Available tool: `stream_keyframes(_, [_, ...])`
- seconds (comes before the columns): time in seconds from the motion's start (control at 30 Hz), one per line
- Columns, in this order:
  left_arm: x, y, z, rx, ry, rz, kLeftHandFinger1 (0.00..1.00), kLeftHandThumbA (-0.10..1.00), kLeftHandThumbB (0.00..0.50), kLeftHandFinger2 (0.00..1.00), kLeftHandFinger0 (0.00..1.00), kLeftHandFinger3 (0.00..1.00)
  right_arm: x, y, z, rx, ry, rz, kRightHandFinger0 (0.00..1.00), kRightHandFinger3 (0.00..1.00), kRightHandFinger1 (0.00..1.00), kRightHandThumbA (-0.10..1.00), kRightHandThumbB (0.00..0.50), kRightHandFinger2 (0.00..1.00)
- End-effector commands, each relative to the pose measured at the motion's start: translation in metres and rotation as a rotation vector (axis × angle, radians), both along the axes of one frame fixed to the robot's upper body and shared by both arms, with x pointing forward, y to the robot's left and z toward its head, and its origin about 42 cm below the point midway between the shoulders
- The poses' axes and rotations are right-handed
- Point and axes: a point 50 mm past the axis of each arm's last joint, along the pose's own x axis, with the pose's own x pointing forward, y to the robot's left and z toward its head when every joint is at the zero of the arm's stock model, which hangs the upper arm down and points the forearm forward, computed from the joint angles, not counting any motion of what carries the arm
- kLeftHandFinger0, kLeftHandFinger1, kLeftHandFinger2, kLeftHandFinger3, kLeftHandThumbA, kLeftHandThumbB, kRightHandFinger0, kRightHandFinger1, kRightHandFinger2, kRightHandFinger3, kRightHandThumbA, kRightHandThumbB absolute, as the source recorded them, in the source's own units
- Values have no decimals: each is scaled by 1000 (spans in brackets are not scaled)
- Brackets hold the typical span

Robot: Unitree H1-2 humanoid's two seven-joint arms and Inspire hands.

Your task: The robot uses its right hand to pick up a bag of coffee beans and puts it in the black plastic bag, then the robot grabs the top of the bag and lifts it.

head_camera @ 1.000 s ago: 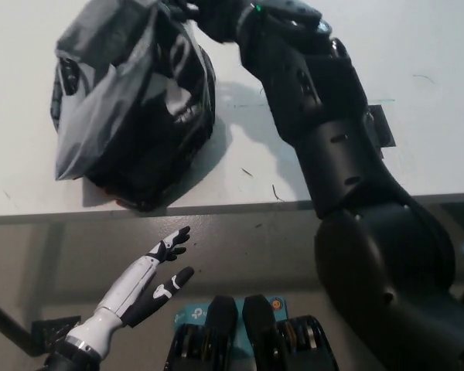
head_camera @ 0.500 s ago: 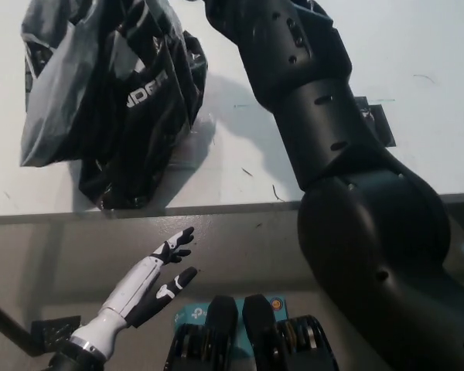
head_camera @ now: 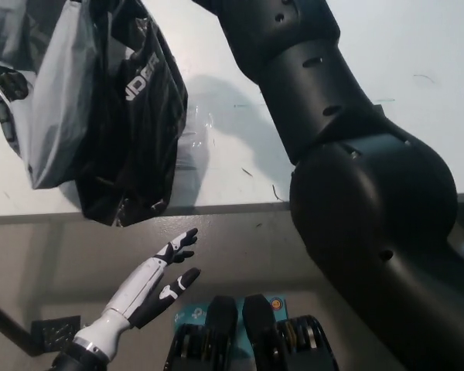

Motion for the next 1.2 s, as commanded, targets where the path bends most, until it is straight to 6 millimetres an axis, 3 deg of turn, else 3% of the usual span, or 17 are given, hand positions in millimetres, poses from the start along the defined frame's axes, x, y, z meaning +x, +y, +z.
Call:
stream_keyframes(0.0, [7, -5, 13, 18, -53, -29, 883, 1000, 196, 989, 916, 1000, -46, 8, 146, 174, -273, 72, 0, 458, 0, 190, 52, 340])
stream_keyframes(0.17, [6, -6, 12, 12, -52, -31, 863, 1000, 179, 966, 913, 1000, -30, -1, 121, 177, -214, 31, 0, 635, 0, 148, 52, 395])
stream_keyframes(0.23, [5, -6, 12, 5, -52, -35, 859, 1000, 180, 964, 911, 1000, -20, -8, 108, 168, -199, 7, 0, 702, 9, 138, 44, 484])
stream_keyframes(0.33, [5, -7, 12, 21, -53, -38, 845, 1000, 189, 948, 921, 1000, -4, -24, 90, 167, -164, -29, 0, 679, 2, 135, 37, 488])
stream_keyframes(0.43, [5, -7, 11, 14, -55, -39, 828, 1000, 189, 939, 900, 1000, 1, -31, 85, 162, -156, -57, 0, 709, 0, 149, 33, 497])
stream_keyframes(0.5, [5, -7, 10, 13, -58, -39, 817, 1000, 193, 926, 889, 1000, 5, -36, 80, 152, -159, -76, 0, 764, 32, 144, 38, 586])
stream_keyframes(0.67, [5, -8, 9, 23, -59, -39, 815, 1000, 204, 918, 897, 1000, 17, -47, 60, 96, -175, -142, 0, 719, 94, 121, 38, 601])
stream_keyframes(0.77, [3, -10, 7, 26, -43, -37, 827, 1000, 217, 920, 924, 1000, 27, -59, 34, 51, -171, -198, 0, 664, 97, 118, 48, 580])
stream_keyframes(0.87, [4, -9, 8, 27, -54, -42, 812, 1000, 188, 911, 912, 1000, 33, -72, 27, 48, -167, -215, 0, 680, 93, 131, 51, 565])
stream_keyframes(0.97, [4, -8, 9, 33, -54, -38, 805, 1000, 194, 903, 920, 1000, 39, -88, 25, 52, -158, -234, 0, 699, 70, 154, 69, 557])
stream_keyframes(1.07, [5, -7, 9, 28, -36, -37, 820, 1000, 205, 908, 941, 1000, 43, -99, 19, -13, -175, -251, 0, 648, 46, 190, 38, 517])
stream_keyframes(1.13, [5, -7, 10, 30, -41, -39, 807, 1000, 212, 897, 912, 1000, 46, -107, 7, -149, -194, -239, 24, 685, 165, 232, 88, 599])
stream_keyframes(1.17, [4, -8, 9, 36, -43, -39, 799, 1000, 212, 897, 879, 1000, 49, -111, -12, -376, -240, -207, 383, 976, 535, 320, 176, 890])
